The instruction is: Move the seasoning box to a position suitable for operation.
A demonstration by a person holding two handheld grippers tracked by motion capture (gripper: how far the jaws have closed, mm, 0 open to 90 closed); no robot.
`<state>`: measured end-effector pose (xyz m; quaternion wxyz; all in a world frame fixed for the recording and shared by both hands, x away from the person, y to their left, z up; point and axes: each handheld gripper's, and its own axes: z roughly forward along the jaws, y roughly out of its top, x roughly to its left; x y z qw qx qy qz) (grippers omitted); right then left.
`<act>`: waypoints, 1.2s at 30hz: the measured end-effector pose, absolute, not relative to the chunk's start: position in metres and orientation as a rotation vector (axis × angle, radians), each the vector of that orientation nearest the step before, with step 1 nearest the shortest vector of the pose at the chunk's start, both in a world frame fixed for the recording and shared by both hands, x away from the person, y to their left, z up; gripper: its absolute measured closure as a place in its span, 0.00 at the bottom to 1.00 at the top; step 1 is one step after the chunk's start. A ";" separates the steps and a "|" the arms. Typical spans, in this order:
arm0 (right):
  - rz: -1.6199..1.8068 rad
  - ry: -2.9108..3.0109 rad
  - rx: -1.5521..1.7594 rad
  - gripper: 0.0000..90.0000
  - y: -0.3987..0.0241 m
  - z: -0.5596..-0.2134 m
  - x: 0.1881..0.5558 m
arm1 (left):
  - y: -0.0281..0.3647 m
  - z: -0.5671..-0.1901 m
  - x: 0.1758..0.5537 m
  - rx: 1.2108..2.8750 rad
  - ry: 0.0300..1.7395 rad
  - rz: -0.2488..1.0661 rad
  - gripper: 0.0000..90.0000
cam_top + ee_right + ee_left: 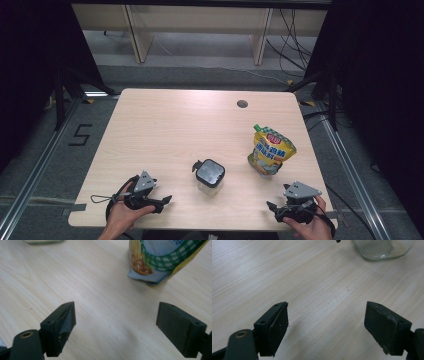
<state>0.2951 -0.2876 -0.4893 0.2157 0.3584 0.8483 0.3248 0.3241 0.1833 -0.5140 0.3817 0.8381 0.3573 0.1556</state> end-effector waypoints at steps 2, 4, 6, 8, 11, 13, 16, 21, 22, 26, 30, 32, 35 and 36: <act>0.891 2.353 0.991 0.21 -0.288 -0.488 0.294 | 0.183 -0.514 0.325 2.137 0.920 0.403 0.21; 0.891 2.344 0.980 0.21 -0.289 -0.488 0.294 | 0.184 -0.513 0.326 2.142 0.903 0.413 0.21; 0.893 2.337 0.968 0.21 -0.289 -0.488 0.295 | 0.185 -0.512 0.326 2.133 0.908 0.411 0.21; 0.895 2.336 0.969 0.21 -0.290 -0.488 0.295 | 0.184 -0.511 0.326 2.119 0.919 0.411 0.22; 0.914 2.333 1.012 0.21 -0.290 -0.488 0.294 | 0.184 -0.508 0.326 2.078 0.905 0.386 0.29; 0.924 2.339 1.016 0.23 -0.289 -0.487 0.294 | 0.182 -0.507 0.326 2.062 0.907 0.398 0.28; 0.928 2.330 1.011 0.22 -0.290 -0.487 0.294 | 0.183 -0.505 0.327 2.094 0.885 0.412 0.26; 0.950 2.321 1.013 0.22 -0.290 -0.486 0.294 | 0.181 -0.501 0.333 2.080 0.886 0.427 0.25; 0.952 2.325 1.014 0.22 -0.290 -0.487 0.294 | 0.178 -0.500 0.333 2.038 0.898 0.409 0.25; 0.943 2.314 1.015 0.22 -0.289 -0.486 0.294 | 0.173 -0.495 0.335 2.055 0.857 0.429 0.29; 0.945 2.313 1.012 0.23 -0.289 -0.487 0.295 | 0.166 -0.493 0.342 2.057 0.802 0.472 0.35; 0.957 2.329 1.017 0.23 -0.288 -0.487 0.294 | 0.165 -0.492 0.347 2.064 0.789 0.456 0.38; 0.953 2.322 1.016 0.23 -0.287 -0.485 0.293 | 0.161 -0.493 0.356 2.060 0.780 0.456 0.44; 0.951 2.322 1.003 0.23 -0.288 -0.486 0.294 | 0.160 -0.493 0.359 2.037 0.787 0.430 0.48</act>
